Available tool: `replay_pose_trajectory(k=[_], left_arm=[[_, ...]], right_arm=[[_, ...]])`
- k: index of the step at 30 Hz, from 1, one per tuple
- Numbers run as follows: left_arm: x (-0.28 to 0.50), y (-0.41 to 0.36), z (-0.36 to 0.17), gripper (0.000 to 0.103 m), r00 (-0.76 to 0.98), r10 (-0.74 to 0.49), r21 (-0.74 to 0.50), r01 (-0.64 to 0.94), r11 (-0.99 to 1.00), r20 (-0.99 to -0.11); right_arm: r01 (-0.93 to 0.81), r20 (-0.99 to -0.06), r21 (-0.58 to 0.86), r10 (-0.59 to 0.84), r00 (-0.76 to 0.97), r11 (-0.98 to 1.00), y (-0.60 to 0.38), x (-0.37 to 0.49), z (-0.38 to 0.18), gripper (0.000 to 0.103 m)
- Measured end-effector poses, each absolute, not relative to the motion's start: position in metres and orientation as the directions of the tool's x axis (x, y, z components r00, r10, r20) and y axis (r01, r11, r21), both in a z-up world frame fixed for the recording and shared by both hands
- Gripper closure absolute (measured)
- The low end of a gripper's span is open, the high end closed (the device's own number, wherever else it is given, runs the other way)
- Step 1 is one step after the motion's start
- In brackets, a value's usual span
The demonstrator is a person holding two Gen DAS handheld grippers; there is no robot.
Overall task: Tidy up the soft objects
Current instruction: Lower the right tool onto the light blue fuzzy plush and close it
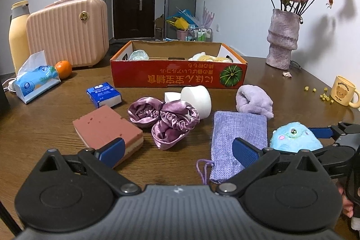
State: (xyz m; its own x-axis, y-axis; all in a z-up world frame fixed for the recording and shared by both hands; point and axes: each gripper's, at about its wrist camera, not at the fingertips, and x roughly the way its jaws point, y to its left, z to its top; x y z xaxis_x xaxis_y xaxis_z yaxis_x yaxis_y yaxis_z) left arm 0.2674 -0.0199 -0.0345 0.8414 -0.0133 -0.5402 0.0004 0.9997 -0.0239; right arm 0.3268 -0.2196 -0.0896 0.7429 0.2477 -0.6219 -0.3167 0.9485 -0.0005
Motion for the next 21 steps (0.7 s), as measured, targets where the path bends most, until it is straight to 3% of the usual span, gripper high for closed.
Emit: replay_pose_trajectory(k=[4, 9, 21], left_arm=[[0.2685, -0.0181, -0.0362, 0.000, 0.838, -0.019, -0.033, 0.002, 0.999, -0.545], [0.2682, -0.0178, -0.0368, 0.000, 0.837, -0.024, -0.036, 0.005, 0.999, -0.547], [0.2692, -0.0201, -0.0382, 0.000, 0.833, -0.024, -0.031, 0.008, 0.999, -0.553]], right_arm=[[-0.325, -0.626, -0.004, 0.251, 0.739, 0.946, -0.2168, 0.3267, -0.0920, 0.005], [-0.333, -0.631, -0.007, 0.254, 0.733, 0.943, -0.2145, 0.3263, -0.0934, 0.021], [-0.334, -0.592, -0.002, 0.268, 0.760, 0.943, -0.2185, 0.3188, -0.0872, 0.024]])
